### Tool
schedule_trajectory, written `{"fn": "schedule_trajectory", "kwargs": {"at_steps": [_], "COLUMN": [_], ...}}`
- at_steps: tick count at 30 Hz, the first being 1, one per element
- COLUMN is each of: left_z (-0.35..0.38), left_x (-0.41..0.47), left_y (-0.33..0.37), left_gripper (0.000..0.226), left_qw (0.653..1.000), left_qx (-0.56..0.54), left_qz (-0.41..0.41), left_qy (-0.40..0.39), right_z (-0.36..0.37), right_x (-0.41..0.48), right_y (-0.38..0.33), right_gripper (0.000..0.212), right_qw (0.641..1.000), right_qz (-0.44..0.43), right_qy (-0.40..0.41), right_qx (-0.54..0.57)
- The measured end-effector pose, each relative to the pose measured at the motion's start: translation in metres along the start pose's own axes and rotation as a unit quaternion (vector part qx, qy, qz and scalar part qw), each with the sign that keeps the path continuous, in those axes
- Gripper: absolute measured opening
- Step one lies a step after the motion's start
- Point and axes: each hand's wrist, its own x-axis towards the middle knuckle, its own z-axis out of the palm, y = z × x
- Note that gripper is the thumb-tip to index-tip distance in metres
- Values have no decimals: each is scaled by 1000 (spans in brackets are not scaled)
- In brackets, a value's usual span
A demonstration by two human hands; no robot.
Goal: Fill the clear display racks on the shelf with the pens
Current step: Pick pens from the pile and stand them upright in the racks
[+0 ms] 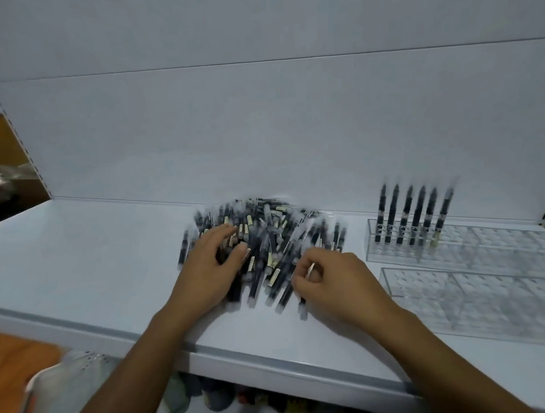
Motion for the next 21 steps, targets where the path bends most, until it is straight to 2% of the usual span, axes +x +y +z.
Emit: {"fn": "schedule_trajectory", "kwargs": {"at_steps": [3,5,7,9,12,16,21], "left_z": [-12,-22,-30,-36,-38,-35,-32], "left_x": [11,24,39,53,71,88,94], "left_y": [0,-2,-3,-1,1,0,4], "left_gripper": [35,38,40,38,32,40,23], "left_qw": [994,993,992,988,978,972,967], "left_qx": [-79,-48,15,70,105,94,123], "left_qz": [-67,-101,-120,-136,-162,-194,-198], "left_qy": [41,49,21,-28,-78,-90,-106], "right_z": [4,10,15,17,17,16,16], "right_x": [-3,-6,-8,-9,-10,-11,-11], "right_y": [0,-1,-2,-2,-1,-2,-1], "right_gripper": [11,12,11,11,23,34,34], "right_qw": [992,984,979,977,974,974,973], "right_qz": [32,35,36,38,42,45,41], "right_qy": [26,31,27,15,0,4,3], "right_qx": [117,170,200,209,221,221,227]}}
